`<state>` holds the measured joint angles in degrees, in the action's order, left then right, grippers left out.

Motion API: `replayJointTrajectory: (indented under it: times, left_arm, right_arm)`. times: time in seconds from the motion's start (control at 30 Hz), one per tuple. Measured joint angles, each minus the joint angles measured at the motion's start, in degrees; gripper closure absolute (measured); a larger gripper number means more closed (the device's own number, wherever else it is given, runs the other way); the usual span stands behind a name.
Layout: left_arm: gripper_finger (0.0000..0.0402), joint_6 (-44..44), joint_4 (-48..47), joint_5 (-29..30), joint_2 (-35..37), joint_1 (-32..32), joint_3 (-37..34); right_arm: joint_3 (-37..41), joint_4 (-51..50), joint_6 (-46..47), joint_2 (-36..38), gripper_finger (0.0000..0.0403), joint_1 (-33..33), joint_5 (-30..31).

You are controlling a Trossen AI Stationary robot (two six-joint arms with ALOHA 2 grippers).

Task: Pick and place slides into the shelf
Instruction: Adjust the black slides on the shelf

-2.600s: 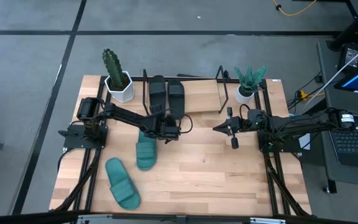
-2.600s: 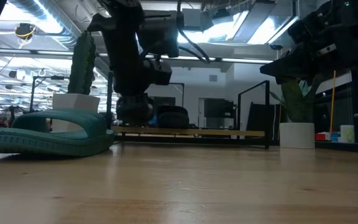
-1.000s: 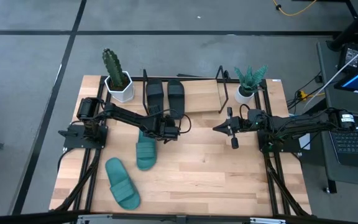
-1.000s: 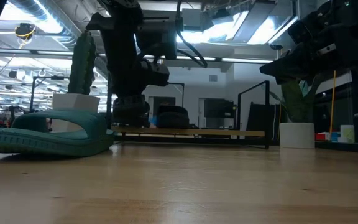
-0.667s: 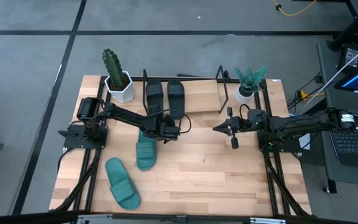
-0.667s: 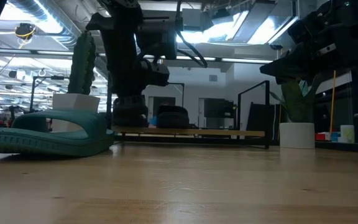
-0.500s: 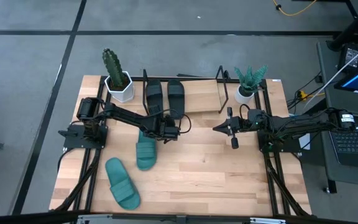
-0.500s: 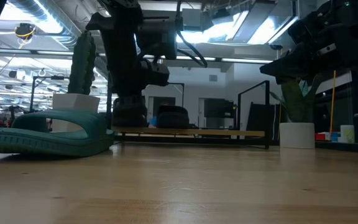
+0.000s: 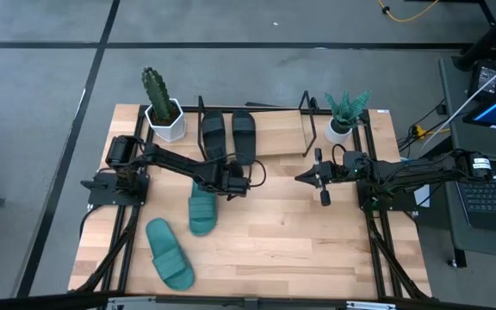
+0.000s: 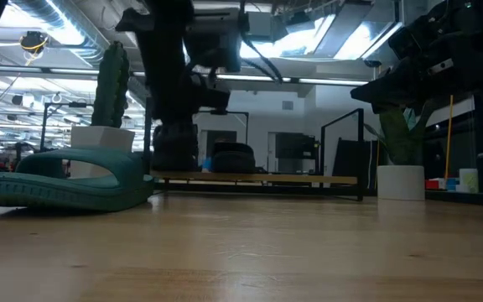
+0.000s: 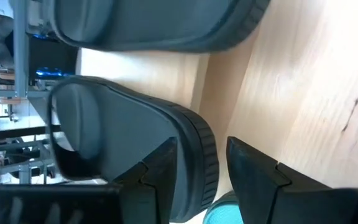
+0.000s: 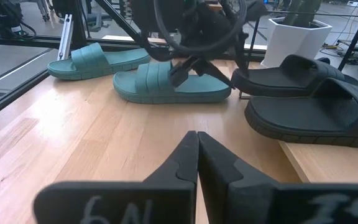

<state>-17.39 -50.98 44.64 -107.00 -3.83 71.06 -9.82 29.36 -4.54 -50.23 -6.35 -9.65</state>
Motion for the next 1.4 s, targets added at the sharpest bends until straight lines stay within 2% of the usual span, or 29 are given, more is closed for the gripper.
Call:
replayJointTrajectory:
  times: [0.37,0.53,0.7,0.83,1.0,1.23,1.4]
  left_arm:
    - [0.0272,1.36,-1.77,2.73,0.02,-1.16,5.87]
    - [0.0272,2.68,5.81,2.61,0.02,-0.76,5.88]
    - [0.0272,13.63,16.47,0.23,0.02,-0.17,5.88]
    - [0.0272,20.21,18.81,-2.9,0.02,0.47,5.88]
    - [0.0272,20.97,18.68,-9.16,0.02,1.9,5.88]
    - [0.0272,20.97,18.87,-12.66,0.02,3.82,5.88]
    - [0.0272,21.02,18.9,-12.82,0.02,3.98,5.88]
  right_arm:
    - [0.0,0.01,0.0,0.01,0.0391,0.02,-0.07]
    - [0.0,0.23,0.0,-0.01,0.0391,0.02,-0.07]
    - [0.0,0.5,0.18,0.01,0.0391,0.04,-0.43]
    - [0.0,0.51,0.06,0.01,0.0391,0.29,-0.68]
    - [0.0,0.52,-0.24,0.01,0.0391,0.63,-0.68]
    - [0.0,0.55,-0.37,0.01,0.0391,0.63,-0.68]
    - [0.0,0.57,-0.55,0.01,0.0391,0.66,-0.68]
